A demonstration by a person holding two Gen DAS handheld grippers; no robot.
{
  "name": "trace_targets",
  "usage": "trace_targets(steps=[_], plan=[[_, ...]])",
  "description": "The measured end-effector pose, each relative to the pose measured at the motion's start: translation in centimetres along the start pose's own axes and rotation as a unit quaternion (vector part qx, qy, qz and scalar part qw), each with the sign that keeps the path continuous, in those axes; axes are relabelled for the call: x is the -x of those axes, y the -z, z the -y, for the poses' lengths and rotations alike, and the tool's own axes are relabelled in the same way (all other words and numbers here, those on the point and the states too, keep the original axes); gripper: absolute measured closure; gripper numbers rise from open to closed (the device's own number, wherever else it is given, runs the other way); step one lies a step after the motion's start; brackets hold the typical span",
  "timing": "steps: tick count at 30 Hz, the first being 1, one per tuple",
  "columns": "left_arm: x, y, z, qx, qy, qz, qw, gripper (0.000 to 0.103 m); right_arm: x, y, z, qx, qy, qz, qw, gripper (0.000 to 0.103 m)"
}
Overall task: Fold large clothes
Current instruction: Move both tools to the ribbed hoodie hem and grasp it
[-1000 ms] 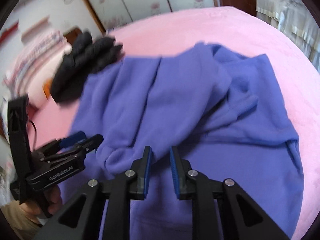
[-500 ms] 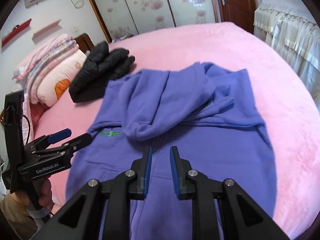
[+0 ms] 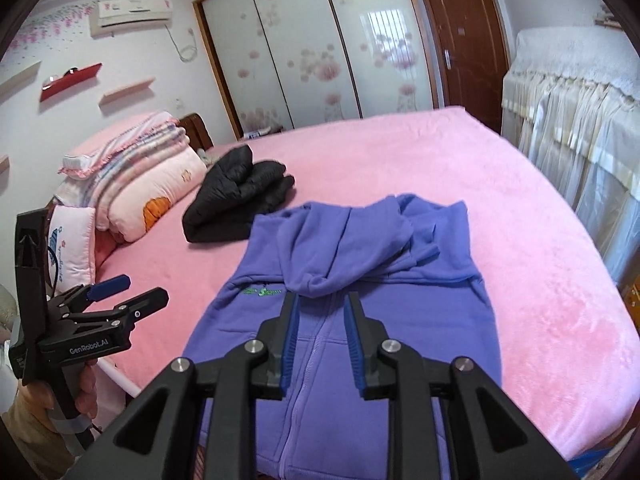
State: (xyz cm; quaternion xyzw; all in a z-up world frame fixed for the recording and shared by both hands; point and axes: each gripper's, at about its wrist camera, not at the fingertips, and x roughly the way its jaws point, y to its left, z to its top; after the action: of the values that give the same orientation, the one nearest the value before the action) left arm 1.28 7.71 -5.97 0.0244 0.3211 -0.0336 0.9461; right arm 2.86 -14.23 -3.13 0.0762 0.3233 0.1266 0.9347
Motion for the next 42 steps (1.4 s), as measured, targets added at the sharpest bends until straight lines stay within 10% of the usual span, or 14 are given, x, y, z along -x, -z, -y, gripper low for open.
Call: trace_targets(steps=[10, 17, 22, 34, 42], plan=[[0.0, 5.2, -3.2, 0.037, -0.001, -0.030, 0.9989, 0.011, 3.3, 3.7, 0.9, 0.044, 0.039, 0.033, 0.998, 0.079], [-2.3, 9.5, -6.4, 0.079, -0.006, -0.075, 0.9940, 0.011, 2.3, 7.2, 3.7, 0.024, 0.025, -0.018, 0.999, 0.079], [-4.5, 12.1, -8.6, 0.106, -0.014, -0.121, 0.9868, 0.011, 1.1, 9.7, 5.8, 0.014, 0.036, -0.069, 0.997, 0.034], [-9.2, 18.9, -12.0, 0.176, 0.004, -0.213, 0.9611, 0.011, -2.1, 15.1, 13.7, -0.045, 0.085, -0.173, 0.980, 0.034], [-10.7, 21.0, -12.9, 0.193, 0.059, -0.223, 0.9536, 0.011, -3.4, 18.0, 17.1, -0.113, 0.027, -0.225, 0.967, 0.037]])
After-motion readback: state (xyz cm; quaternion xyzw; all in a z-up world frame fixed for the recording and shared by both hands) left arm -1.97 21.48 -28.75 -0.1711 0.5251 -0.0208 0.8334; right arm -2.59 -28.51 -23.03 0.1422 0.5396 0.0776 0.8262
